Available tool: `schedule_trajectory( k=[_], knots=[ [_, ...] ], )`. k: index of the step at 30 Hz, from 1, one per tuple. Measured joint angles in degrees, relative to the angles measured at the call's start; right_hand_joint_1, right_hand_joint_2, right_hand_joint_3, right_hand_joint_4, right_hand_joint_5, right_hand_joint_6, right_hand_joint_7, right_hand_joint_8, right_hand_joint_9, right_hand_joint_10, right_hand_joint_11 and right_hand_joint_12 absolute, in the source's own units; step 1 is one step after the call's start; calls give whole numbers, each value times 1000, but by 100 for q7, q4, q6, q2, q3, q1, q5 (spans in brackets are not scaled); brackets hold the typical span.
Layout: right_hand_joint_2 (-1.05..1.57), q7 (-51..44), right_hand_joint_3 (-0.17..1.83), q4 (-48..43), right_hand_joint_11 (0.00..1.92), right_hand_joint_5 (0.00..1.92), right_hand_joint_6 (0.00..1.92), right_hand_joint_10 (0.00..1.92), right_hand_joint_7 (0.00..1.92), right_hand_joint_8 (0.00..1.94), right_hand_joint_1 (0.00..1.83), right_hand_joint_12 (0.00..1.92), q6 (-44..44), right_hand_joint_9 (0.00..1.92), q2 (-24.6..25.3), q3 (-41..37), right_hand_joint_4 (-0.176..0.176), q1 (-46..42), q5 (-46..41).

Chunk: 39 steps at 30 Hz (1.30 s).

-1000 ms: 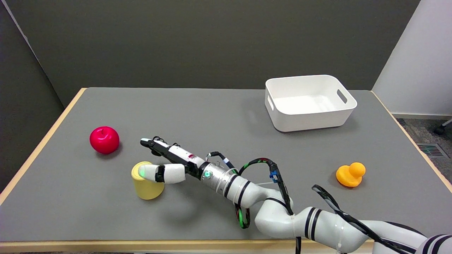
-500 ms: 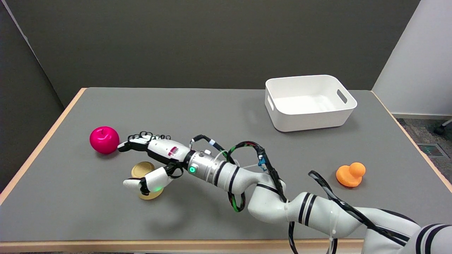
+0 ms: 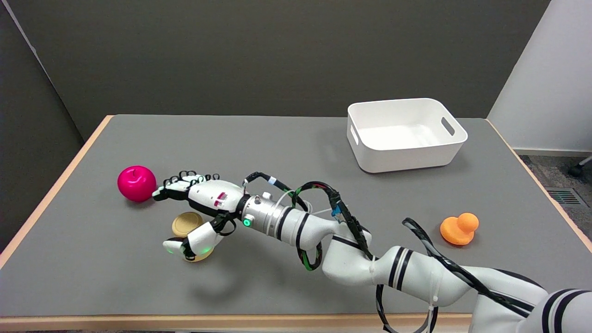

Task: Pick up the cup.

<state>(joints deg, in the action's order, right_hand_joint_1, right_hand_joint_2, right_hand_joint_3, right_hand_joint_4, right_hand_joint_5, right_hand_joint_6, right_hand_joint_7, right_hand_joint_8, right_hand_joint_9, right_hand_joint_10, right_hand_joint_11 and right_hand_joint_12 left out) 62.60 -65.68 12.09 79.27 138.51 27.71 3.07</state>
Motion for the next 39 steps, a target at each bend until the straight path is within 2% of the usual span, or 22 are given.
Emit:
schedule_trajectory(
  k=[8, 12, 14, 19, 21, 25, 29, 37, 38, 39],
  knots=[
    [618, -22, 886, 135, -1, 201, 399, 576, 185, 287, 700, 757, -144, 2, 2, 11, -71, 8, 188],
    [627, -30, 909, 167, -1, 206, 407, 637, 201, 295, 768, 858, -187, 60, 3, 15, -72, 8, 243],
    [615, -33, 972, 175, -1, 190, 470, 677, 209, 386, 790, 944, -202, 92, 3, 16, -74, 7, 260],
    [648, -50, 925, 192, 2, 227, 430, 758, 294, 352, 847, 1049, -234, 190, 3, 17, -75, 1, 303],
    [649, -57, 948, 197, 51, 242, 469, 821, 338, 410, 888, 1216, -247, 256, 3, 17, -72, 0, 318],
    [695, -59, 938, 207, 432, 340, 640, 1063, 508, 584, 992, 1582, -261, 458, 3, 14, -74, 0, 339],
    [734, -57, 909, 215, 534, 392, 770, 1160, 611, 766, 1023, 1641, -273, 558, 4, 9, -93, 0, 346],
    [749, -49, 910, 217, 623, 445, 918, 1265, 690, 913, 1045, 1702, -287, 651, 7, -13, -107, -1, 346],
    [812, -48, 793, 218, 633, 457, 943, 1274, 710, 1010, 1102, 1712, -288, 659, 7, -16, -108, -3, 346],
    [962, -48, 504, 218, 647, 472, 978, 1279, 746, 1223, 1232, 1729, -289, 673, 7, -19, -113, -4, 346]
  ],
)
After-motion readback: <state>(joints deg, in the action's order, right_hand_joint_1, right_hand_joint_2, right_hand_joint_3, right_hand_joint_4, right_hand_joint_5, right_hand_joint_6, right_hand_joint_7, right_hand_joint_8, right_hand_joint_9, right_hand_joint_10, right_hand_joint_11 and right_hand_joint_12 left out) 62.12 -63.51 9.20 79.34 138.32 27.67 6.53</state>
